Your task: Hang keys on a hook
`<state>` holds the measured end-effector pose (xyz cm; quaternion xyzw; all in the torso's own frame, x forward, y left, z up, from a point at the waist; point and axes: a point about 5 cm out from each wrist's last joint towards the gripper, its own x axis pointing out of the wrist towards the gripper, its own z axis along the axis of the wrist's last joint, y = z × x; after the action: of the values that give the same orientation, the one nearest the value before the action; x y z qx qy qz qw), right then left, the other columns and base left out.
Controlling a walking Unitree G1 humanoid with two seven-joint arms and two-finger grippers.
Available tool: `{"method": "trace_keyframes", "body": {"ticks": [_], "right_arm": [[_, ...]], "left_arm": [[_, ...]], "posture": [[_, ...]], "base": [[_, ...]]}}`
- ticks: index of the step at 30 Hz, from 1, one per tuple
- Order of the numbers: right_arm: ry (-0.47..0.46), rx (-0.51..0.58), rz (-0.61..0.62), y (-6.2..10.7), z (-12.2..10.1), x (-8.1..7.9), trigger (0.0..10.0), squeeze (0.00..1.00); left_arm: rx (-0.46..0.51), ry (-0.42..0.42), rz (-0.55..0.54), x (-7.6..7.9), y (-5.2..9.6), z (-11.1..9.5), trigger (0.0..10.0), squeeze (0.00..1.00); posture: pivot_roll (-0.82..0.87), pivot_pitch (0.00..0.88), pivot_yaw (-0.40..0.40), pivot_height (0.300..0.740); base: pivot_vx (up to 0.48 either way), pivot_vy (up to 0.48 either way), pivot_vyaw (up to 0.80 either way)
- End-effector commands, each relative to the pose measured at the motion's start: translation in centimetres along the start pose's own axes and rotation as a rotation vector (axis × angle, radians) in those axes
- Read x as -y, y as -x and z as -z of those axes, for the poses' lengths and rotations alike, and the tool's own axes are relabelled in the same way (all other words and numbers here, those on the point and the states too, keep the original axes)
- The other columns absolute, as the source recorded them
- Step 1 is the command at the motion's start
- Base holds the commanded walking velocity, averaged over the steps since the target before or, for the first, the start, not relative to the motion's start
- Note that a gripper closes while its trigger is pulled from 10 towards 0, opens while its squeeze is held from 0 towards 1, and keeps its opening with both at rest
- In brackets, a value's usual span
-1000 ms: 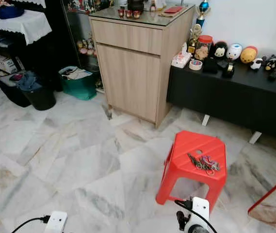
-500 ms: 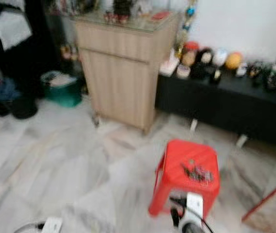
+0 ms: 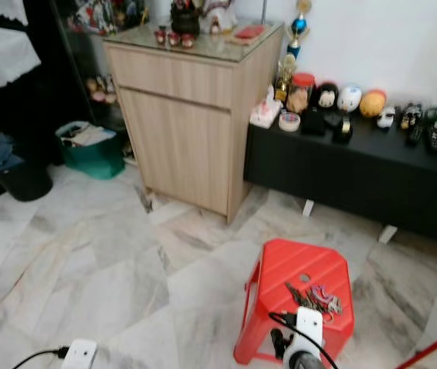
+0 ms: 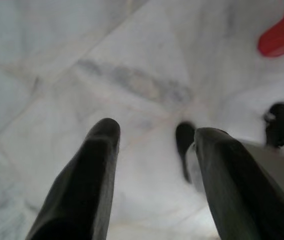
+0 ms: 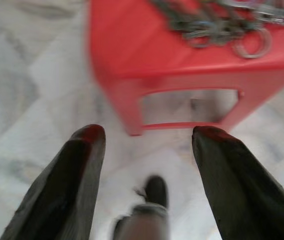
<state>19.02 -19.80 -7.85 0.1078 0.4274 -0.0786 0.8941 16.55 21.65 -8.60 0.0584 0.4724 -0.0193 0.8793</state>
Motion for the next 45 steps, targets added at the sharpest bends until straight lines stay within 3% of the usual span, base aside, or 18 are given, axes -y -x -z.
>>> {"method": "trace_keyframes", "body": {"ticks": [1,7,12,14,15,18,19,20,21,23,24,25,29,30,36,39,42,45], "right_arm": [[-0.008,0.02,0.001,-0.1,-0.7,-0.1,10.0,0.0],[-0.012,0.023,-0.001,-0.1,-0.7,-0.1,10.0,0.0],[-0.023,0.119,-0.014,0.0,-1.2,-0.1,10.0,0.0],[-0.021,0.128,-0.015,0.1,-1.3,-0.1,10.0,0.0],[-0.01,0.186,-0.025,0.2,-1.7,-0.1,10.0,0.0],[0.0,0.232,-0.035,0.3,-2.0,-0.1,10.0,0.0],[0.02,0.259,-0.046,0.4,-2.3,-0.1,10.0,0.0],[0.02,0.259,-0.046,0.4,-2.3,-0.1,10.0,0.0],[0.051,0.32,-0.076,0.6,-2.8,-0.2,10.0,0.0],[0.088,0.481,-0.121,0.6,-7.2,-1.9,10.0,0.0],[0.088,0.481,-0.121,0.6,-7.2,-1.9,10.0,0.0],[0.129,0.633,-0.176,1.3,-10.9,-3.5,10.0,0.0],[0.139,0.72,-0.212,2.1,-12.3,-4.3,10.0,0.0],[0.136,0.777,-0.243,2.8,-13.0,-4.9,10.0,0.0],[0.122,0.833,-0.23,3.5,-13.2,-5.3,10.0,0.0],[0.087,0.814,-0.209,3.7,-12.6,-5.4,10.0,0.0],[0.168,0.781,-0.286,4.0,-12.0,-6.2,10.0,0.0],[0.181,0.767,-0.309,4.0,-11.9,-6.4,10.0,0.0]], "left_arm": [[-0.01,-0.004,0.005,0.1,0.0,0.1,10.0,0.0],[-0.005,-0.036,-0.011,0.1,-0.1,-0.2,10.0,0.0],[0.16,-0.079,-0.086,-1.5,0.0,-3.3,10.0,0.0],[0.179,-0.074,-0.094,-1.7,0.0,-3.6,10.0,0.0],[0.309,-0.049,-0.137,-2.7,0.3,-6.0,10.0,0.0],[0.433,-0.049,-0.151,-3.2,0.7,-8.1,10.0,0.0],[0.519,-0.05,-0.146,-3.3,1.1,-9.5,10.0,0.0],[0.519,-0.05,-0.146,-3.3,1.1,-9.5,10.0,0.0],[0.706,-0.051,-0.146,-3.5,2.5,-12.6,10.0,0.0],[0.818,-0.04,-0.135,-3.2,3.6,-14.3,10.0,0.0],[0.818,-0.04,-0.135,-3.2,3.6,-14.3,10.0,0.0],[0.899,-0.062,-0.115,-2.4,4.6,-15.3,10.0,0.0],[0.949,-0.06,-0.067,-1.4,5.7,-15.4,10.0,0.0],[0.979,-0.088,-0.021,-0.5,6.7,-14.8,10.0,0.0],[1.024,-0.079,-0.011,0.4,8.4,-14.6,10.0,0.0],[1.011,-0.002,-0.067,-0.2,8.4,-14.6,10.0,0.0],[1.007,-0.03,-0.057,-0.1,8.6,-15.0,10.0,0.0],[1.004,-0.04,-0.052,-0.1,8.7,-15.2,10.0,0.0]], "posture": [[0.07,0.0,-0.015,0.74],[0.06,0.0,-0.014,0.74],[0.06,0.0,-0.012,0.74],[0.06,0.0,-0.012,0.74],[0.06,0.0,-0.014,0.74],[0.05,0.0,-0.015,0.74],[0.05,0.0,-0.018,0.74],[0.05,0.0,-0.018,0.74],[0.06,0.0,-0.021,0.74],[0.06,0.0,-0.023,0.74],[0.06,0.0,-0.023,0.74],[0.05,0.0,-0.024,0.74],[0.03,0.0,-0.017,0.74],[0.03,0.0,-0.018,0.74],[0.05,0.0,-0.034,0.74],[0.04,0.0,-0.034,0.74],[0.05,0.0,-0.035,0.74],[0.04,0.0,-0.034,0.74]], "base": [[0.322,0.0,0.0],[0.106,0.0,0.0],[0.0,0.0,0.0],[0.0,0.0,0.0],[0.0,0.0,0.0],[0.0,0.0,0.0],[0.0,0.0,0.0],[0.0,0.0,0.0],[0.0,0.0,0.0],[0.0,0.0,0.0],[0.0,0.0,0.0],[0.0,0.0,0.0],[0.0,0.0,0.0],[0.0,0.0,0.0],[0.0,0.0,0.0],[0.0,0.0,0.0],[0.0,0.0,0.0],[0.0,0.0,0.0]]}}
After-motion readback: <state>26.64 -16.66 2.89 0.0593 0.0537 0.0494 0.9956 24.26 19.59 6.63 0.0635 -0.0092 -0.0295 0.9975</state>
